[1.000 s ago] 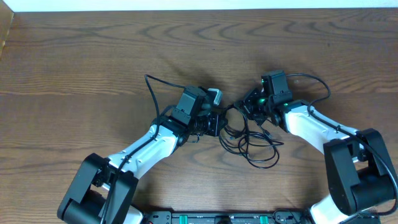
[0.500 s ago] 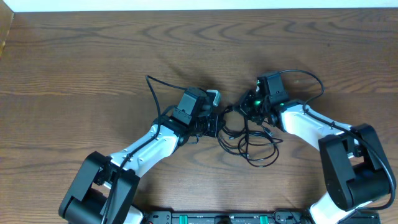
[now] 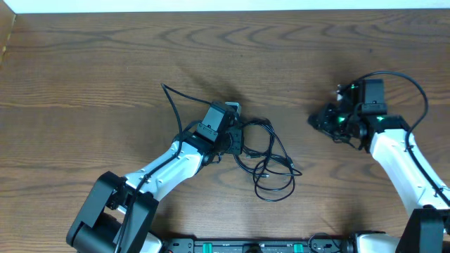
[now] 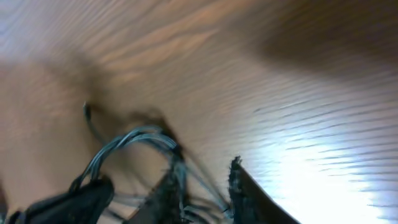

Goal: Untangle cables

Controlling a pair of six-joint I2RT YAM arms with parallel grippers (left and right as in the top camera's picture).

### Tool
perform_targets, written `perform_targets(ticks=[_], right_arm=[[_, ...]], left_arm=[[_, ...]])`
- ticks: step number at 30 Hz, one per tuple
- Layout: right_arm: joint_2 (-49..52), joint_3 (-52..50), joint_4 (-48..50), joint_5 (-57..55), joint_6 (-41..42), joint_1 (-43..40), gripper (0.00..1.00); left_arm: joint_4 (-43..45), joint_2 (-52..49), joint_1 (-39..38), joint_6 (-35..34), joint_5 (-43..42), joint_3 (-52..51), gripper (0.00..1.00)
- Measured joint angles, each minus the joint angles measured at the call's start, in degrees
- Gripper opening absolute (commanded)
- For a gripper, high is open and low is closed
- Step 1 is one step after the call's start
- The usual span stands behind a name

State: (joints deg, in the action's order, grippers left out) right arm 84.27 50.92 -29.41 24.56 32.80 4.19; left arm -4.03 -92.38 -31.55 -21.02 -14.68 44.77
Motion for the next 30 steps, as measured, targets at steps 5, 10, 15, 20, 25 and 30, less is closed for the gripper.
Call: perform_targets(ticks=[5,10,15,20,25,30], right_arm=[[4.2,0.0,8.5,3.8,7.6,9.0,0.22],[11.9,0.0,16.7,3.7,17.5,14.7,0.16],[19.5,-0.1,21.4,5.2,22.8,15.5,0.12],[20.6,-0.1,27.7,6.3,27.5,15.5,0.13],[21.0,-0.1,28.8,5.4,30.6,16.0,0.13],[21.1,-0.1,29.4,3.5,32.0,16.9,0.14]], left_arm=[[0.0,0.0,0.0,0.0,0.0,0.0,0.08],[0.0,0.0,0.0,0.0,0.0,0.0,0.08],[0.0,0.0,0.0,0.0,0.0,0.0,0.08],[0.0,0.0,0.0,0.0,0.0,0.0,0.08],[0.1,0.0,0.0,0.0,0.0,0.0,0.08],[0.0,0.0,0.0,0.0,0.0,0.0,0.08]])
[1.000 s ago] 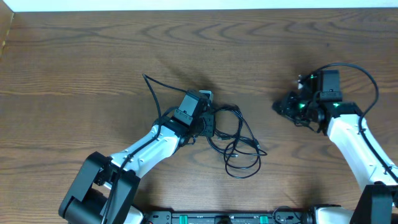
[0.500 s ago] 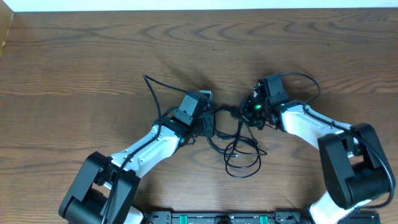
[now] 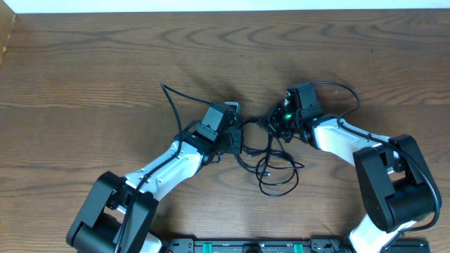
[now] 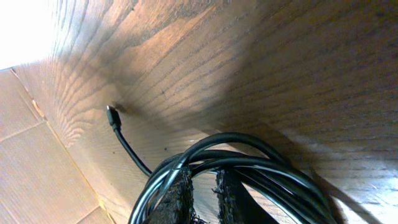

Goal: Untangle cables

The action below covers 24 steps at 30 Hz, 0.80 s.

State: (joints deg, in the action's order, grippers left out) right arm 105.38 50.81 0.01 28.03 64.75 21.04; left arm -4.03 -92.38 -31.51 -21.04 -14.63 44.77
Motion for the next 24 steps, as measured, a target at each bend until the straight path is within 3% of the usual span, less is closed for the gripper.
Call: perform_targets(ticks=[19,21,24], right_arm=[[2.4,0.2,3.9,-7.2,8.8,3.7,0.12],[3.9,0.6,6.4,-5.9,9.4,3.7,0.01],[5.4,1.0,8.2,-4.7,9.9,3.7,0.01]], left_arm=[[-0.3,0.0,-3.1,0.0,0.4,0.0,0.08],[-0.2,0.0,-3.1,0.0,0.7,0.0,0.08],[-0.2,0.0,-3.1,0.0,1.1,0.0,0.07]])
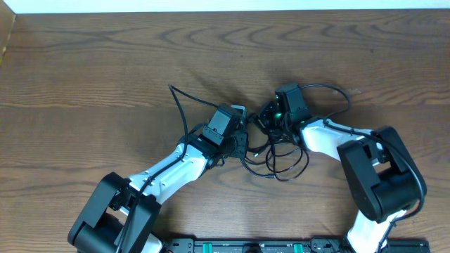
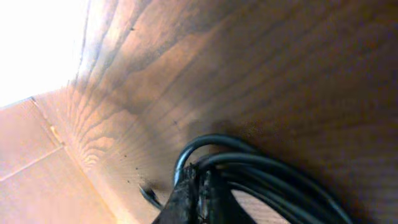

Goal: Untangle cables

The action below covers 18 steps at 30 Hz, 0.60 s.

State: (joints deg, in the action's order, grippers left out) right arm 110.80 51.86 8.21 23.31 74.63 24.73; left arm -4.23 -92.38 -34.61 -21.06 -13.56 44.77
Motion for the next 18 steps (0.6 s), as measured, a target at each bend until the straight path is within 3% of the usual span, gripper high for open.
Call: perform_targets(ticks=[7,18], right_arm=[[0.5,0.4,-0.5,2.9,-5.6,-1.0,0.01],[-9.9,-0.8,-27.2,13.0,-38.7,-14.6,0.01]], left_arm=[[-0.1,0.0,0.0,0.0,0.6,0.0,0.08],[0.1,0.0,3.0,0.3,5.2,0.0,0.08]])
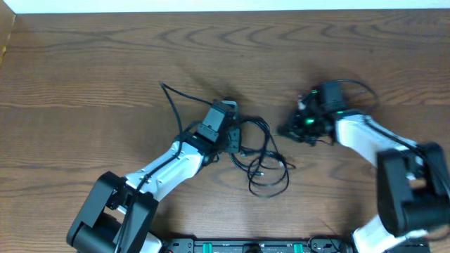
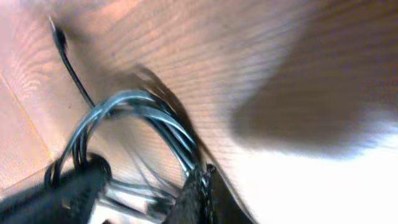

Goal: Untangle cables

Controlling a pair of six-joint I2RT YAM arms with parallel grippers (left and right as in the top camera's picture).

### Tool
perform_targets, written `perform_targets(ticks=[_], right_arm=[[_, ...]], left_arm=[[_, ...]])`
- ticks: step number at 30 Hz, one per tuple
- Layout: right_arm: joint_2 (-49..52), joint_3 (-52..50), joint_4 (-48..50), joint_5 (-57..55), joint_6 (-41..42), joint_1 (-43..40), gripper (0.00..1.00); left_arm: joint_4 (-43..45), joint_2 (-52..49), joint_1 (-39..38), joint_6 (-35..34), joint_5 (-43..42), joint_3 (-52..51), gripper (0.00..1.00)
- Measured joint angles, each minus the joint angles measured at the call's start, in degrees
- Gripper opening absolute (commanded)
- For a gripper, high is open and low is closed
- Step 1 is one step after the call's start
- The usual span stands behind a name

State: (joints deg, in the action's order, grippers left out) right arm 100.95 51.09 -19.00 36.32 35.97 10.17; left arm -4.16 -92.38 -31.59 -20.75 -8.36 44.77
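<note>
A thin black cable (image 1: 264, 158) lies in a tangle of loops at the middle of the wooden table (image 1: 105, 56). One free end (image 1: 163, 86) trails to the far left. My left gripper (image 1: 232, 140) sits on the tangle's left side and seems shut on a strand, its jaws hidden under the wrist. My right gripper (image 1: 285, 131) is just right of the tangle. In the blurred right wrist view its fingers (image 2: 200, 180) are pressed together, with the cable loops (image 2: 134, 102) running into their tips. A plug end (image 2: 59, 35) lies beyond, and the left gripper (image 2: 56, 193) shows as a dark mass.
A cardboard edge (image 1: 5, 35) borders the table at far left. A white strip (image 1: 225, 5) runs along the far edge. The right arm's own wiring (image 1: 351, 86) arches above its wrist.
My right gripper, still shut, has moved right, away from the left gripper. The left gripper has shifted back to the left and the tangle went with it.
My right gripper first stood far right of the tangle, open, while the left held the tangle's left side. Then it was at the tangle's upper right, fingers narrowly apart around the strands. Then it was shut there with both grippers close together. Now the two are apart.
</note>
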Motion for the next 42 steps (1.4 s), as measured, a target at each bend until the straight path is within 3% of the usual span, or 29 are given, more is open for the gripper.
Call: perform_targets(ticks=[4,5,8,10,12,14,16,18,26,29,42], right_arm=[[-8.3,-0.1,-3.0,4.1,-9.3,-5.6,0.03],[-9.7,-0.1,-3.0,4.7,-10.1,-6.3,0.11],[-12.5,-0.1,-2.9,5.6,-10.8,-6.9,0.13],[-12.2,-0.1,-3.0,5.0,-7.8,-4.6,0.17],[-11.5,-0.1,-2.0,2.3,-2.5,-1.2,0.30],[-9.6,-0.2,1.9,-1.8,2.6,5.1,0.36],[-8.2,-0.2,4.4,-5.7,5.9,9.3,0.35],[-7.7,-0.3,6.6,-11.6,9.0,12.9,0.19],[-6.1,-0.3,10.6,-24.8,19.7,18.3,0.22],[-2.2,-0.3,16.1,-25.4,24.5,18.6,0.15],[2.7,-0.3,21.9,-24.2,35.8,18.6,0.15]], left_arm=[[0.0,0.0,0.7,0.0,1.0,0.0,0.08],[0.1,0.0,0.7,0.0,1.1,0.0,0.08],[0.1,0.0,0.7,0.0,1.0,0.0,0.08],[0.1,0.0,0.7,0.0,1.0,0.0,0.08],[0.1,0.0,0.7,0.0,1.0,0.0,0.08],[0.1,0.0,0.7,0.0,1.0,0.0,0.08],[0.1,0.0,0.7,0.0,1.0,0.0,0.08],[0.1,0.0,0.7,0.0,1.0,0.0,0.08],[0.1,0.0,0.7,0.0,1.0,0.0,0.08],[0.1,0.0,0.7,0.0,1.0,0.0,0.08],[0.1,0.0,0.7,0.0,0.6,0.0,0.08]])
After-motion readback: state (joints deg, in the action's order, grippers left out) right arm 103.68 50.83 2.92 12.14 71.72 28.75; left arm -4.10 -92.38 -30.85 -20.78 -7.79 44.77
